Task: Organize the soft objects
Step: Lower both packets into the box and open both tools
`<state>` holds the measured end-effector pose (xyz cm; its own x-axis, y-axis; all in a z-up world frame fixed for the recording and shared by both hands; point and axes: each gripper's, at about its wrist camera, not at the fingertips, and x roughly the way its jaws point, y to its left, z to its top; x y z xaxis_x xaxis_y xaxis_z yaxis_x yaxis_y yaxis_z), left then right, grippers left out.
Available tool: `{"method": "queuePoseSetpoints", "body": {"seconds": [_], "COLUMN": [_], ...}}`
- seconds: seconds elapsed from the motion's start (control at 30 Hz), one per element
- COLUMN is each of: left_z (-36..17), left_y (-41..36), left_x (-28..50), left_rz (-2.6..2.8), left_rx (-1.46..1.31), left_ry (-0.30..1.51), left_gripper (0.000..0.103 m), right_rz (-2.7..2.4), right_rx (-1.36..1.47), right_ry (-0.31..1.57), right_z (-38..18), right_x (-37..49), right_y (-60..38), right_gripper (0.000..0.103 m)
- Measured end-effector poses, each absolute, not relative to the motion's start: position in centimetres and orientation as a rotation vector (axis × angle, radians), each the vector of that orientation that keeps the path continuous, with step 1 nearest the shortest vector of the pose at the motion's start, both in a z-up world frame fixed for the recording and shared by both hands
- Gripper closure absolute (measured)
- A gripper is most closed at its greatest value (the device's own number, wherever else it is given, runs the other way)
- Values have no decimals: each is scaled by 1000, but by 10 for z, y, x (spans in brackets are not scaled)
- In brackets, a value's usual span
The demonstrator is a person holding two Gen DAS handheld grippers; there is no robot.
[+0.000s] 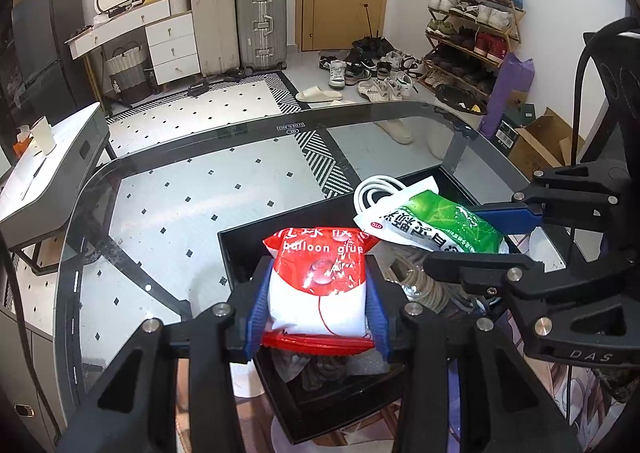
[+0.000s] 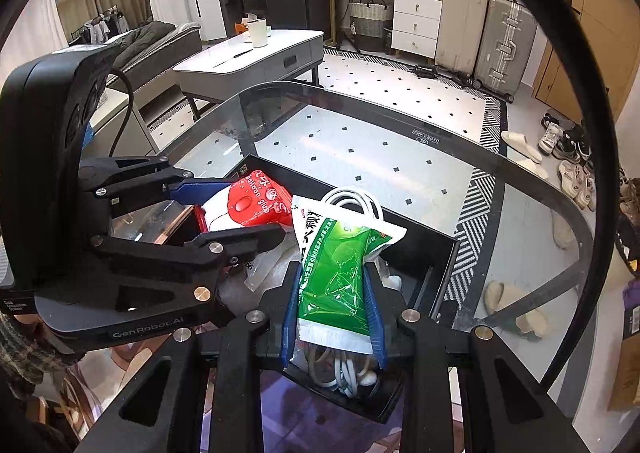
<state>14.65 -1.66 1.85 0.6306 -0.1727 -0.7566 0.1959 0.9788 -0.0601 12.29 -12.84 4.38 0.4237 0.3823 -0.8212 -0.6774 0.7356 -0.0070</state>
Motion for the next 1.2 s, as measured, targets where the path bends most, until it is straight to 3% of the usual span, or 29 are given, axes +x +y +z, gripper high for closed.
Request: {"method": "queuePoseSetpoints", "body": {"seconds": [0.43,0.7,0.87,0.93,1.1,1.2], "left_z": [15,17,21,23,28,33], "left_y": [-17,-20,-16,-15,-11,-10], "left_x": [153,149,147,146,140,136], "left_rz": [-216,-211,-198,-202,-193,-198], "left_rx": [26,38,22,18,9,6], "left_ry": [888,876,865,859,834,818], "left_gripper": [61,57,42,40,27,21], "right_rz": [659,667,669,669,669,670], "right_rx": [-426,-413,-379,-365,-319,-272], "right_ry": [876,872,847,842,814,801], "right_z": [36,35,41,45,54,58], "right_x": [126,123,120,119,116,114], "right_y": [-122,-122,-130,-132,-139,-144], "right_gripper": [73,60,49,47,26,21]}}
